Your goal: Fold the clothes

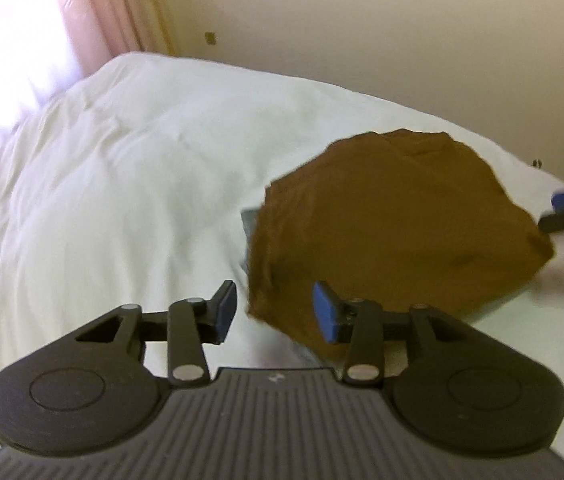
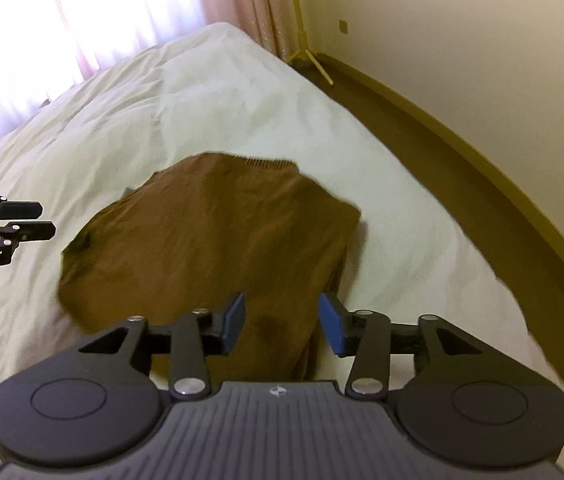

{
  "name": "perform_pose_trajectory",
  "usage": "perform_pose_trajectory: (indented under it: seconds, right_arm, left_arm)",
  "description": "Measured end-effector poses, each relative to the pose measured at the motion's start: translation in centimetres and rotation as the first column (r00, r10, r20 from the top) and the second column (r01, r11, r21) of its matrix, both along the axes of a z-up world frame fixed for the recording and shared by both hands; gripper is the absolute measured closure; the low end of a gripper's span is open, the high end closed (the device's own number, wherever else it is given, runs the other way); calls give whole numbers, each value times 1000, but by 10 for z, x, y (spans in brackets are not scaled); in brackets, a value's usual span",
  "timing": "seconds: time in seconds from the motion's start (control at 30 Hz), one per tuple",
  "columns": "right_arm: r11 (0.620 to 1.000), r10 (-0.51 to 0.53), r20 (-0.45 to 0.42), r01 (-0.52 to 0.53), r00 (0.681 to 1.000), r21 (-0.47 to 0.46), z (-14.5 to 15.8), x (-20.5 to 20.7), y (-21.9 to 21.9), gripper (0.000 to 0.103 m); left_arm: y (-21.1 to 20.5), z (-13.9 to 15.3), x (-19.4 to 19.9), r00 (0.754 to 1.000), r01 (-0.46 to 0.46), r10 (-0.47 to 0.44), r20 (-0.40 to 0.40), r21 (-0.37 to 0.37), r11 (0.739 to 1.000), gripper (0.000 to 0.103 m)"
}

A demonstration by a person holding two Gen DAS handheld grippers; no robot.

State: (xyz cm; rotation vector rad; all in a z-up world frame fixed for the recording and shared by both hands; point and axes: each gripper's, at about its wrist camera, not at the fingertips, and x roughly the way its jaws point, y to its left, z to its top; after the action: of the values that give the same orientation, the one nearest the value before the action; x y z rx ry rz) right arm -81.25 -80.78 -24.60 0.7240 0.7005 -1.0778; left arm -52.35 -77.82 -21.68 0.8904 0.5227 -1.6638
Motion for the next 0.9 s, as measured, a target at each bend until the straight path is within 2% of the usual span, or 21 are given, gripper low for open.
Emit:
perform_pose_trajectory:
  seconds: [0.13,0.17,0.2,0.23,0.3,0.4,0.63,0.7,0.8,0.9]
  right_arm:
    - [998,-46,12,45,999,48,2,2,35,41]
    - [996,-63,20,61,998,65,1,3,44,36]
    - [994,-77,27,74,997,79,1,4,51,31]
    - [992,-89,29,86,996,92,0,5,58,30]
    - [989,-114,31,110,993,102,1,8,69,28]
    - [984,-150,36,146,988,104,3,13,85,16]
    - [975,-224,38,223,974,13,0,32,116,11]
    - [971,-241,19,241,970,-6,-3,42,125,10]
    - [963,-270,-12,270,963,-23,-2,55,141,8]
    - [955,-295,-39,294,955,-28,3,67,158,7]
  left_arm:
    - [29,3,-7,997,-63,65,-37,30,998,33]
    - [35,4,-8,996,-74,76,-45,37,997,31]
    - [41,5,-10,995,-85,87,-53,44,995,24]
    - [47,6,-12,994,-92,94,-55,41,995,13]
    - [57,9,-15,993,-101,102,-58,26,995,1]
    - [67,6,-17,993,-95,95,-73,10,995,1]
    - [97,-14,-10,990,-71,62,-124,-67,995,1]
    - [111,-16,-6,992,-56,47,-116,-78,995,1]
    - [134,-11,3,995,-55,49,-89,-66,996,1]
    - [154,-2,18,989,-85,79,-125,-41,996,1]
